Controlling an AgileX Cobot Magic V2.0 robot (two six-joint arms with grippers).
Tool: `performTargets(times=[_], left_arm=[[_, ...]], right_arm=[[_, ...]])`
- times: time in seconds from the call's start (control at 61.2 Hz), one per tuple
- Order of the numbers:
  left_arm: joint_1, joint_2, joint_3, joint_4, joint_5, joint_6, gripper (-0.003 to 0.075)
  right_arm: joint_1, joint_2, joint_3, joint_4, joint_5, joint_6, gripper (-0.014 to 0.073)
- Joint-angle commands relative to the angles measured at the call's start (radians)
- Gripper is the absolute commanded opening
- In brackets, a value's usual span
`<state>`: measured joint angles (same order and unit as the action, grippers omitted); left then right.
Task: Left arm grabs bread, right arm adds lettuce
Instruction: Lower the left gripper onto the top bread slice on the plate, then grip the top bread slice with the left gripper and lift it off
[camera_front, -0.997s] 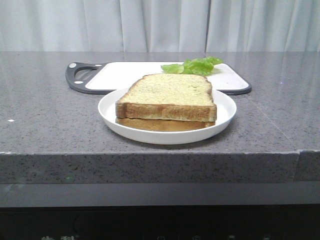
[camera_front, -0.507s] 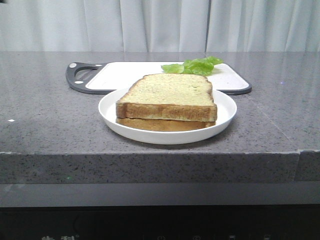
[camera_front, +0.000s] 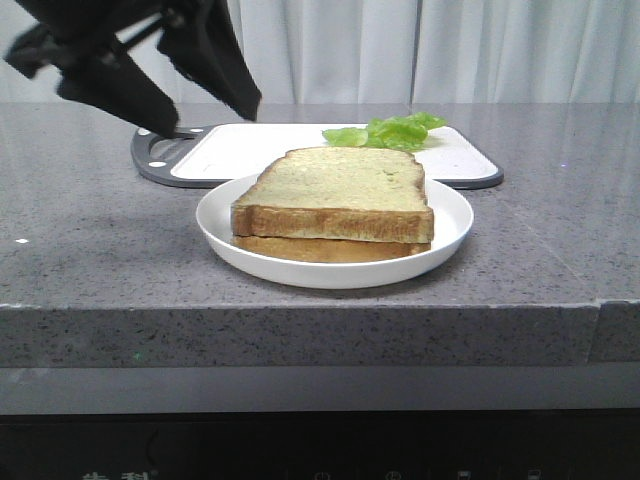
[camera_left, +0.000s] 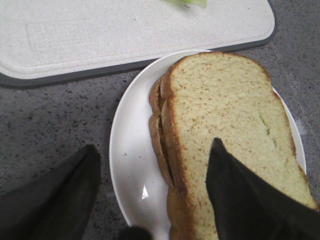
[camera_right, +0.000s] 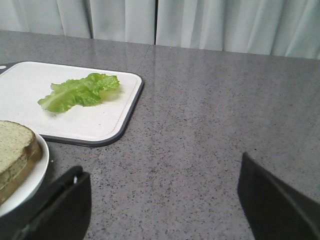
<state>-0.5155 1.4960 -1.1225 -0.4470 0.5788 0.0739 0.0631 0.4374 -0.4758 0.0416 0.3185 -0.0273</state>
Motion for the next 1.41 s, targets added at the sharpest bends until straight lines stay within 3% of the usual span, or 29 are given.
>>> performTargets(times=[0.0, 0.262, 0.703, 0.85, 1.013, 1.389], left_arm=[[-0.008, 0.017, -0.066, -0.063, -0.008, 0.028, 0.0392], [-0.008, 0.084, -0.101, -0.217, 0.035, 0.154, 0.0391], [-0.008, 0.147, -0.103, -0.284, 0.060, 0.205, 0.0379], [-0.008, 0.147, -0.103, -0.284, 0.062, 0.205, 0.0254], [-0.006, 0.147, -0.103, -0.284, 0.069, 0.205, -0.0010], [-0.004, 0.071, -0.119, -0.286, 0.040, 0.207, -0.0020]], right_arm=[[-0.006, 0.011, -0.034, 0.000, -0.077, -0.008, 0.0613], [-0.006, 0.011, -0.034, 0.000, -0.077, -0.008, 0.0613], [-0.006, 0.011, -0.034, 0.000, -0.076, -0.008, 0.0613], [-0.006, 0.011, -0.034, 0.000, -0.072, -0.008, 0.0613], [-0.006, 0.011, -0.034, 0.000, -0.072, -0.008, 0.0613], [-0.006, 0.011, -0.034, 0.000, -0.072, -0.008, 0.0613]])
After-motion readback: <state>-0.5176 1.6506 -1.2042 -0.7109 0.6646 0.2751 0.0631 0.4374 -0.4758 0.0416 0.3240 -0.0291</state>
